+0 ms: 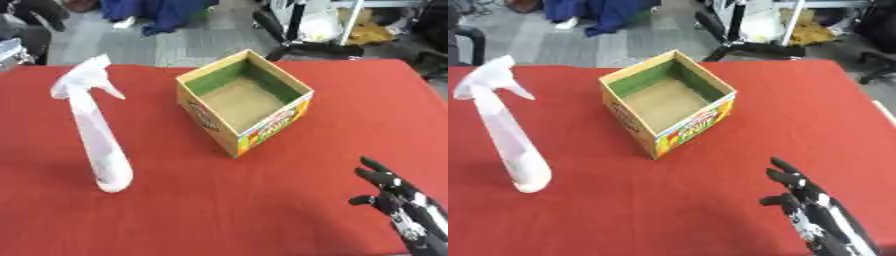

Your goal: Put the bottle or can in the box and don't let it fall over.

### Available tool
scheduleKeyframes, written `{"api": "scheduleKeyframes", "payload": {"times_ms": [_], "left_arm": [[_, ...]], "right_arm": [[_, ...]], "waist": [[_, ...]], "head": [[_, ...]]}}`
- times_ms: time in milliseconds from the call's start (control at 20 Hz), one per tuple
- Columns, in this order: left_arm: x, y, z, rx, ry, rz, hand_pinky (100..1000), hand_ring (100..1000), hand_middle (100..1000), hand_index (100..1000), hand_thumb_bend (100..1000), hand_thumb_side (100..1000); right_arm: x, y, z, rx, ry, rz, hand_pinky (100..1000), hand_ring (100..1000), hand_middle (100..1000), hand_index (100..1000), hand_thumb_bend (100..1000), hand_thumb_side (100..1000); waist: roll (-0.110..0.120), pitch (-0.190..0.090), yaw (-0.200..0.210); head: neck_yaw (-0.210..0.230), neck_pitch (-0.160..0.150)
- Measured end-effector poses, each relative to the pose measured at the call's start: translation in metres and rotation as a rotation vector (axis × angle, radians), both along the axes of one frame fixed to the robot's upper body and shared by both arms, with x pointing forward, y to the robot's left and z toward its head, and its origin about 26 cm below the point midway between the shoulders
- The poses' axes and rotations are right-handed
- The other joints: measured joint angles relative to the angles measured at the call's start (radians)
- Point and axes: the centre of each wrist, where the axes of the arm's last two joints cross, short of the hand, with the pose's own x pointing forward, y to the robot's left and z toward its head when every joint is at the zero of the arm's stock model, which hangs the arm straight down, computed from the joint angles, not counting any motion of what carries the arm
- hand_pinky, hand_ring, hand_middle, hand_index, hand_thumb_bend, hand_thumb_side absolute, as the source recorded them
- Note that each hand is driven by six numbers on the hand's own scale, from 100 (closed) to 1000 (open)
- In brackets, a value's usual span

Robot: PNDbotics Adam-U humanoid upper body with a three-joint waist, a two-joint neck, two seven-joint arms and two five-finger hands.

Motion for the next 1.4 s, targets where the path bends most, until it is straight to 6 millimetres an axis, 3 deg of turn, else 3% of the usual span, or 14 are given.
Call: {"api": "scheduleKeyframes", "payload": {"times_ms": [250, 400, 700, 1150, 1400], "left_arm": [[0.019, -0.008, 0.000, 0.091, 0.012, 0.069, 776, 816, 701, 839, 400, 720], [0.027, -0.013, -0.006, 0.158, -0.009, 0.114, 773, 814, 696, 838, 409, 708], [0.039, -0.020, -0.023, 0.236, 0.004, 0.150, 747, 791, 671, 817, 355, 664], [0.045, -0.018, -0.034, 0.270, 0.048, 0.163, 619, 646, 504, 684, 100, 435], [0.046, -0.018, -0.037, 0.219, 0.055, 0.142, 520, 530, 373, 551, 100, 285]], "right_arm": [[-0.001, 0.000, -0.001, -0.001, 0.006, 0.001, 695, 1000, 1000, 813, 100, 513], [-0.001, 0.000, -0.001, -0.002, 0.007, 0.001, 695, 1000, 1000, 813, 100, 513], [-0.001, -0.001, -0.001, -0.005, 0.008, 0.003, 695, 1000, 1000, 813, 100, 513], [0.000, -0.001, -0.002, -0.008, 0.010, 0.004, 695, 1000, 1000, 813, 100, 513], [0.000, -0.001, -0.002, -0.008, 0.010, 0.004, 694, 1000, 1000, 813, 100, 513]], "waist": [[0.000, 0.000, 0.002], [0.000, -0.002, 0.001], [0.000, -0.003, -0.002], [0.000, -0.003, -0.003], [0.000, -0.003, -0.003]], "head": [[-0.003, 0.000], [-0.003, 0.000], [-0.002, 0.000], [-0.002, 0.000], [-0.002, 0.000]]}}
